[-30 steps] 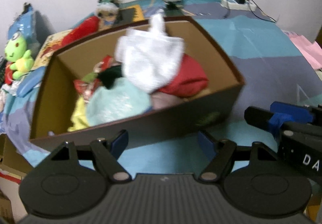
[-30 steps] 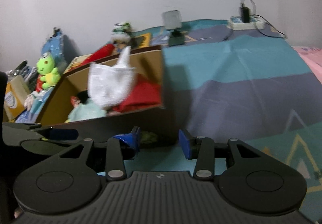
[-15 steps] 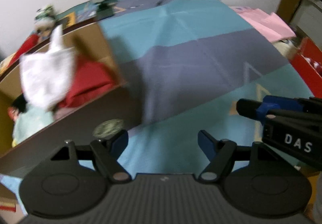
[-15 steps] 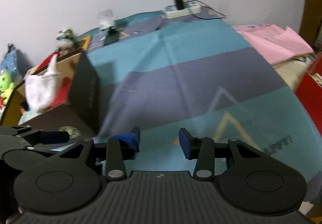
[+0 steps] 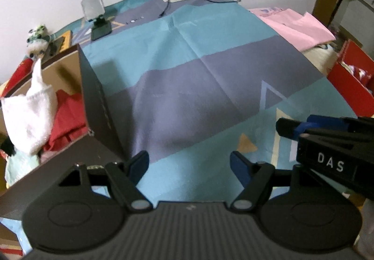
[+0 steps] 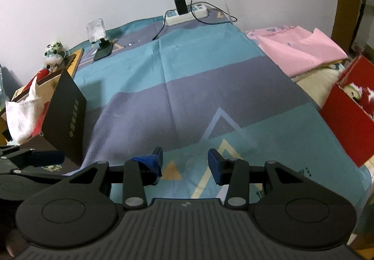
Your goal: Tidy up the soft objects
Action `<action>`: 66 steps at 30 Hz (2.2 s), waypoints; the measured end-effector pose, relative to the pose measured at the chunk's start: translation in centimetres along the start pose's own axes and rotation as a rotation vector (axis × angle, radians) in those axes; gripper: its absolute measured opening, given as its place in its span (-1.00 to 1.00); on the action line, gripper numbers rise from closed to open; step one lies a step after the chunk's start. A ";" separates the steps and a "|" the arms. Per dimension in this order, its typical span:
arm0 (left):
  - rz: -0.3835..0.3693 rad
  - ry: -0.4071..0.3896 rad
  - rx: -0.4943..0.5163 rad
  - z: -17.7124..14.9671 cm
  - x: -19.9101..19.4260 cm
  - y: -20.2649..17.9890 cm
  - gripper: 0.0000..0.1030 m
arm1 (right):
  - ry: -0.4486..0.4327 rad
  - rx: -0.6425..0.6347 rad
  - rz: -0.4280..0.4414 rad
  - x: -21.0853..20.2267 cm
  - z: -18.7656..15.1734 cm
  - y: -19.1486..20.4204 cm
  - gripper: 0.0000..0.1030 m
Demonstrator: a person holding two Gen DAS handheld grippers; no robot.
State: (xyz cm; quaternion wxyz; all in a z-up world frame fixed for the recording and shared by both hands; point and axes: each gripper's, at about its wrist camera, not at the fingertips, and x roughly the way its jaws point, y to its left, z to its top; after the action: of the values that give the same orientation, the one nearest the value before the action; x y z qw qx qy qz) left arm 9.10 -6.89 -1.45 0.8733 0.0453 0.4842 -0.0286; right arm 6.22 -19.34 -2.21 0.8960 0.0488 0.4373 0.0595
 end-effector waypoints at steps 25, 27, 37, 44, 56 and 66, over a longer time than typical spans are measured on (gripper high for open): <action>0.228 -0.083 -0.307 -1.3 -6.0 13.5 0.47 | -0.106 -0.231 0.157 -1.7 3.2 12.6 -0.47; 0.249 -0.093 -0.325 -1.5 -6.6 15.3 0.47 | -0.123 -0.254 0.181 -1.8 3.5 14.6 -0.47; 0.342 -0.144 -0.357 -1.6 -7.7 23.3 0.53 | -0.190 -0.355 0.223 0.5 4.1 22.8 -0.47; 0.374 -0.152 -0.360 -1.8 -5.0 27.1 0.53 | -0.214 -0.405 0.204 4.4 3.8 26.1 -0.47; 0.354 -0.140 -0.390 -1.9 1.2 30.8 0.53 | -0.205 -0.296 0.200 9.4 4.1 26.2 -0.48; 0.313 -0.099 -0.410 -1.7 2.5 31.1 0.53 | -0.177 -0.258 0.205 10.1 4.4 25.9 -0.48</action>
State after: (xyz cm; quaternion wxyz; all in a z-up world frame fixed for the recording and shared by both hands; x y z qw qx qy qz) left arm 11.92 24.24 -2.85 0.8808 -0.0595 0.4235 0.2033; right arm 14.20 7.63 -3.81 0.9190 -0.0171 0.3382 0.2018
